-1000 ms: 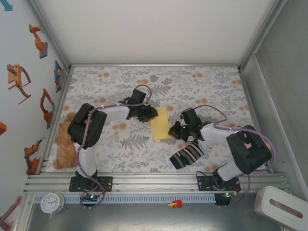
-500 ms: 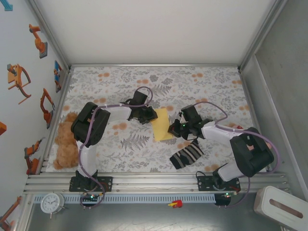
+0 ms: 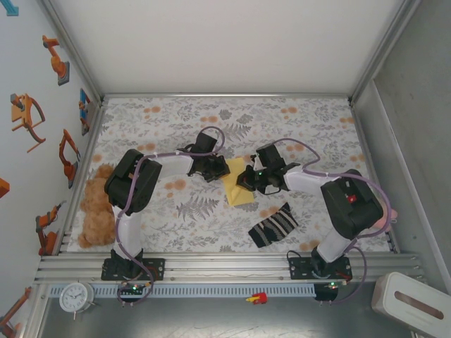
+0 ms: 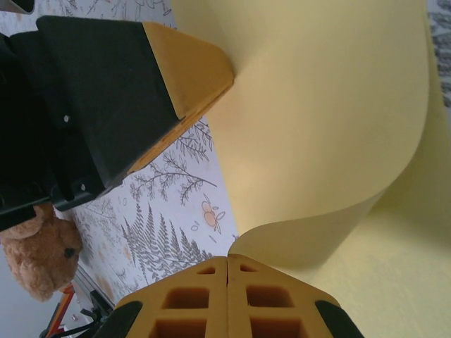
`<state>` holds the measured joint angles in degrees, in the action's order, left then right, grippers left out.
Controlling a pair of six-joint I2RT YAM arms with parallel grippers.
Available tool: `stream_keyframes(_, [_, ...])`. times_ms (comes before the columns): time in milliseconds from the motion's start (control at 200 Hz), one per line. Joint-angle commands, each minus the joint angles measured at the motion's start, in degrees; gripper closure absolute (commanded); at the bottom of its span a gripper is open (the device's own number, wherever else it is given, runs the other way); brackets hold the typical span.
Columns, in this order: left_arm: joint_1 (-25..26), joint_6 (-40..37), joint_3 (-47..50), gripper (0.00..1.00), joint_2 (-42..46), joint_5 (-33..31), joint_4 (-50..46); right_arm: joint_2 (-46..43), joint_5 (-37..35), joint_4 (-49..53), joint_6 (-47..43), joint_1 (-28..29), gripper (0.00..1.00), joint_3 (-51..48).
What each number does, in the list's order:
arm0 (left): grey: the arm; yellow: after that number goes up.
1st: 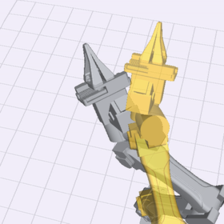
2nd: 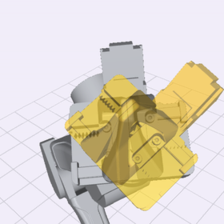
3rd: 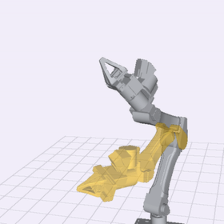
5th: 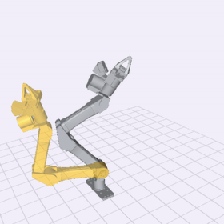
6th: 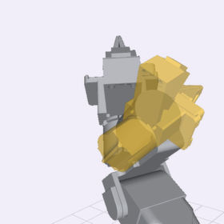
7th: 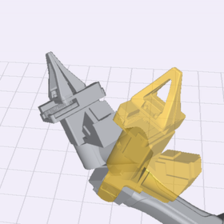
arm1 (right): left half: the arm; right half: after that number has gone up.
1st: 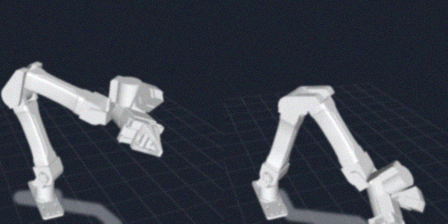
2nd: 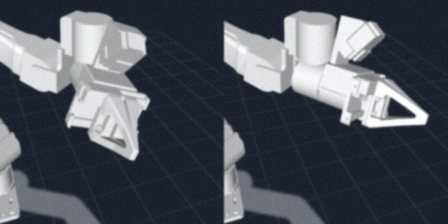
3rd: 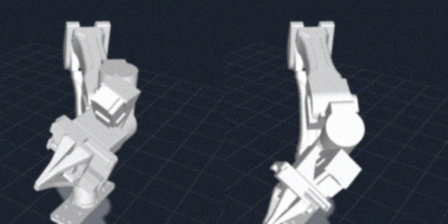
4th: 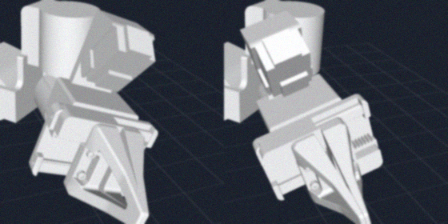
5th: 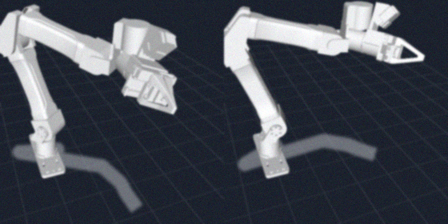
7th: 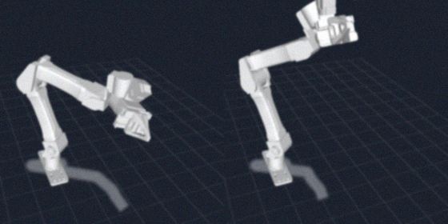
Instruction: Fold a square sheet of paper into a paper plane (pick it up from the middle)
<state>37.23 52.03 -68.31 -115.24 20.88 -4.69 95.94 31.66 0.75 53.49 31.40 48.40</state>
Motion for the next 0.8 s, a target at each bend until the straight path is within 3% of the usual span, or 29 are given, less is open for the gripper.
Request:
stream_keyframes(0, [0.3,-1.0,-0.2,0.89,-0.9,-2.1,-2.9,1.8,1.3,-2.6,-1.4,0.8,1.0,1.6])
stream_keyframes(441, [0.6,-1.1,-0.3,0.92,-1.8,-0.7,-1.4,6.5,2.2,-7.1,-0.6,1.4,1.0,1.7])
stream_keyframes(791, [1.0,-6.5,-2.9,0.94,-3.9,3.0,-1.5,5.8,-2.1,-13.1,4.7,1.4,1.0,-1.7])
